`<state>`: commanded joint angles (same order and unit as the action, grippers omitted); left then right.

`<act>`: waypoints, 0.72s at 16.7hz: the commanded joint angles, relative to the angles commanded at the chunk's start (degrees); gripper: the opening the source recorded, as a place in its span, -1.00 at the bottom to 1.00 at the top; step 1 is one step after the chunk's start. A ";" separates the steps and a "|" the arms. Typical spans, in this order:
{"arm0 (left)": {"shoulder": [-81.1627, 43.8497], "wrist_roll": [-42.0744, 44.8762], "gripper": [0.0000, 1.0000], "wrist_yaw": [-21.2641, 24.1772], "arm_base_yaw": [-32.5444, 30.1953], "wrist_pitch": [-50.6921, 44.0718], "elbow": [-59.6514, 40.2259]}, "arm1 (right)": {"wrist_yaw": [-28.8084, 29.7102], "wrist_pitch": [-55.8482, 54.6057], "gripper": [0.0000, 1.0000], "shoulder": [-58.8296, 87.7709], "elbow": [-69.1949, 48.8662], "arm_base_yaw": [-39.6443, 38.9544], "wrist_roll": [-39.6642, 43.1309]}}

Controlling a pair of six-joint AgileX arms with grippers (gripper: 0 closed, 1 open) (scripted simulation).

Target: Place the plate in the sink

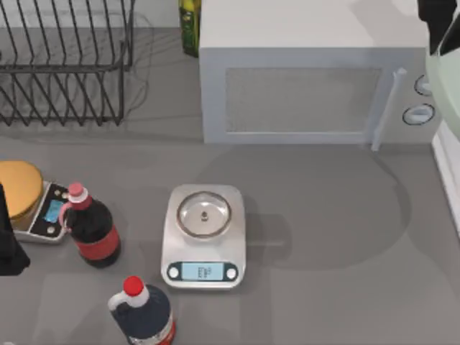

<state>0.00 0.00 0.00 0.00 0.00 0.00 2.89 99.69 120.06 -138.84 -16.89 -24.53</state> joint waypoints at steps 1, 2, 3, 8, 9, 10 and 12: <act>0.00 0.00 1.00 0.00 0.00 0.00 0.00 | 0.19 0.17 -1.00 2.35 -2.96 3.13 2.36; 0.00 0.00 1.00 0.00 0.00 0.00 0.00 | 0.33 0.33 -1.00 4.87 -5.94 6.18 4.82; 0.00 0.00 1.00 0.00 0.00 0.00 0.00 | 0.41 0.46 -1.00 7.58 -8.88 9.07 7.35; 0.00 0.00 1.00 0.00 0.00 0.00 0.00 | -0.46 0.87 -1.00 23.16 -20.89 18.94 19.48; 0.00 0.00 1.00 0.00 0.00 0.00 0.00 | -0.83 0.92 -1.00 26.16 -22.62 19.92 21.55; 0.00 0.00 1.00 0.00 0.00 0.00 0.00 | -1.21 0.96 -1.00 28.91 -24.12 20.65 23.41; 0.00 0.00 1.00 0.00 0.00 0.00 0.00 | -1.92 1.02 -1.00 33.19 -26.33 21.42 26.30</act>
<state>0.00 0.00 0.00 0.00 0.00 0.00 0.97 100.72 153.24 -165.18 4.53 1.77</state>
